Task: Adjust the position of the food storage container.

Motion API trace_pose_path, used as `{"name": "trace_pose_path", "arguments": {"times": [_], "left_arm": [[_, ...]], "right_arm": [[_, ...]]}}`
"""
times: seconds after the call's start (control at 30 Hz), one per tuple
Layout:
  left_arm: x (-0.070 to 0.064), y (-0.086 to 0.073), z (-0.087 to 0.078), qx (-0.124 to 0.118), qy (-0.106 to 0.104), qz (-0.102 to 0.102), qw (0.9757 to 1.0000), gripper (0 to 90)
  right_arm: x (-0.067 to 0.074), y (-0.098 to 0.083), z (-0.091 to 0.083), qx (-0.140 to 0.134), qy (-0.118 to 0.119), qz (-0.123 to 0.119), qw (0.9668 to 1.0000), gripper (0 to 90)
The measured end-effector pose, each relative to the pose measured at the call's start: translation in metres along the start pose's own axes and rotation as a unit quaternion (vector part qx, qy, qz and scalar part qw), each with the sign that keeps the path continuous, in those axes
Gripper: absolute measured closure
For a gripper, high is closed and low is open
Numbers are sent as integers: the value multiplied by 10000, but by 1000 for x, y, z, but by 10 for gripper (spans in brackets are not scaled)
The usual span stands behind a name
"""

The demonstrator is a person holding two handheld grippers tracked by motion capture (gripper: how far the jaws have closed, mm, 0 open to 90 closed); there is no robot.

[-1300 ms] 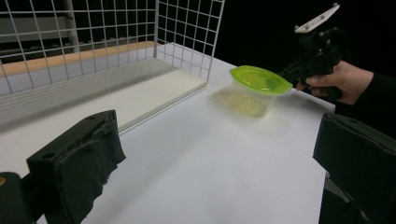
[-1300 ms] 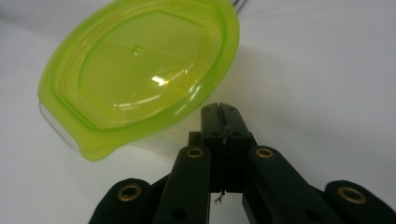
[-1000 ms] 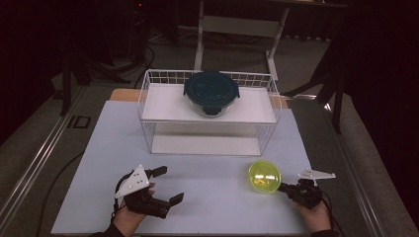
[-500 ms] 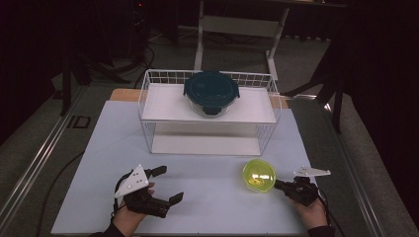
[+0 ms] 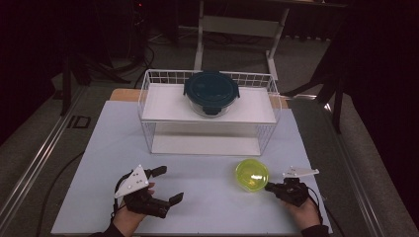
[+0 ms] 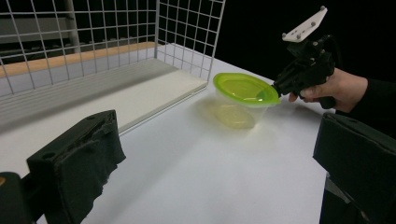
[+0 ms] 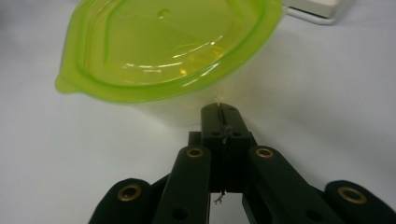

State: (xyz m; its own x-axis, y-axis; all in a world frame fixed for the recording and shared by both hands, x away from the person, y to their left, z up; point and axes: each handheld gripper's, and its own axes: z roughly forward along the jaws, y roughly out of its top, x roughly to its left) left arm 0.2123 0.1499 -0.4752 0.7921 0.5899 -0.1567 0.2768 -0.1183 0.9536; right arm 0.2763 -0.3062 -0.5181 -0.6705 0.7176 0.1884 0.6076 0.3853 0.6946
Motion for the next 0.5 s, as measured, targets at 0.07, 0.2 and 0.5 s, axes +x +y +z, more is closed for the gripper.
{"name": "trace_pose_path", "arguments": {"times": [0.07,0.2,0.5], "left_arm": [[0,0,0,-2,-2,-1,10000,6],[0,0,-1,-18,-6,-13,10000,6],[1,1,-1,-33,9,-14,10000,6]], "right_arm": [[4,2,4,33,84,-40,10000,900],[11,7,8,17,243,-163,9996,900],[-5,17,10,15,-63,-76,9999,900]]}}
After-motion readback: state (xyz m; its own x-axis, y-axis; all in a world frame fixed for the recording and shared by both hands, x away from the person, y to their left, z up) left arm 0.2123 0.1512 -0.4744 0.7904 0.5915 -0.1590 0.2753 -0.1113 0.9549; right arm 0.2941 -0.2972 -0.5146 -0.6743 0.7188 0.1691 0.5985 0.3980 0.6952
